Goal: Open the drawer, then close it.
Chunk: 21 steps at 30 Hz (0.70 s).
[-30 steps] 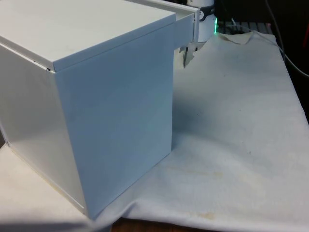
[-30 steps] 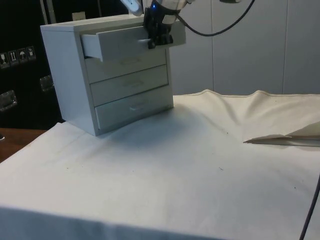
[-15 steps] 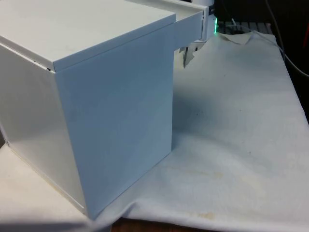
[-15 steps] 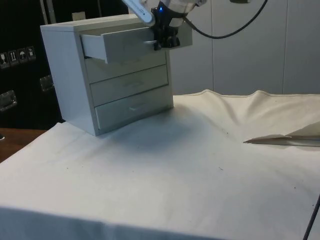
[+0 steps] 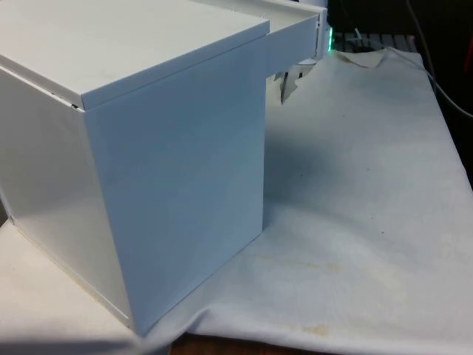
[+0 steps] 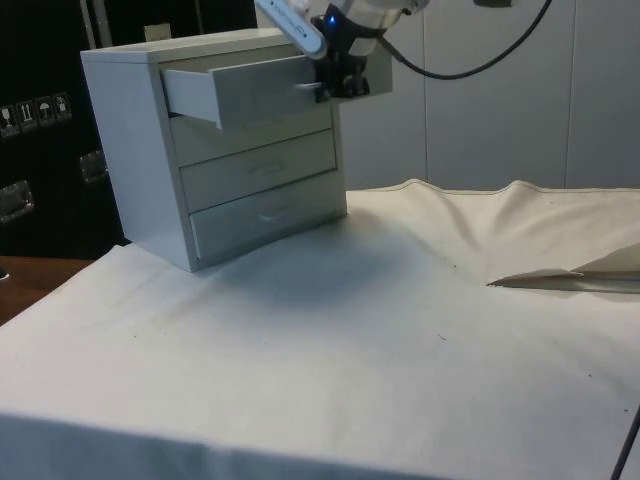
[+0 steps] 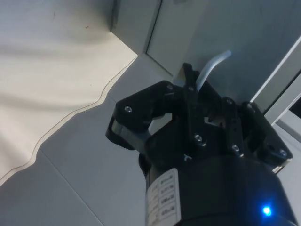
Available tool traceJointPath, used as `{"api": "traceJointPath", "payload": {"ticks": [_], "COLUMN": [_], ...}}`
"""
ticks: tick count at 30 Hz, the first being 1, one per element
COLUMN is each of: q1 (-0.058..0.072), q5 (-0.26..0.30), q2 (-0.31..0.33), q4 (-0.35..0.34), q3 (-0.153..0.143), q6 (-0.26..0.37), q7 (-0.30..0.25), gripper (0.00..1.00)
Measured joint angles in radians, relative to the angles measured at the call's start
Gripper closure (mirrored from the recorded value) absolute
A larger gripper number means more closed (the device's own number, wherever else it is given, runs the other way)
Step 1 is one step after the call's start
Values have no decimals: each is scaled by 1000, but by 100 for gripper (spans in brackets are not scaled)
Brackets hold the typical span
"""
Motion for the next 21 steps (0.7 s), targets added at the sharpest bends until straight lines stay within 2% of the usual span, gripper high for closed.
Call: {"api": "traceJointPath", "payload": {"ticks": [16, 21], "q1": [-1, -1], "q5": [-6, -8], "q2": [-76, -78], "q4": [-67, -67], "q3": [6, 6], "q6": [-7, -7], "q7": [0, 0], "gripper": [100, 100]}}
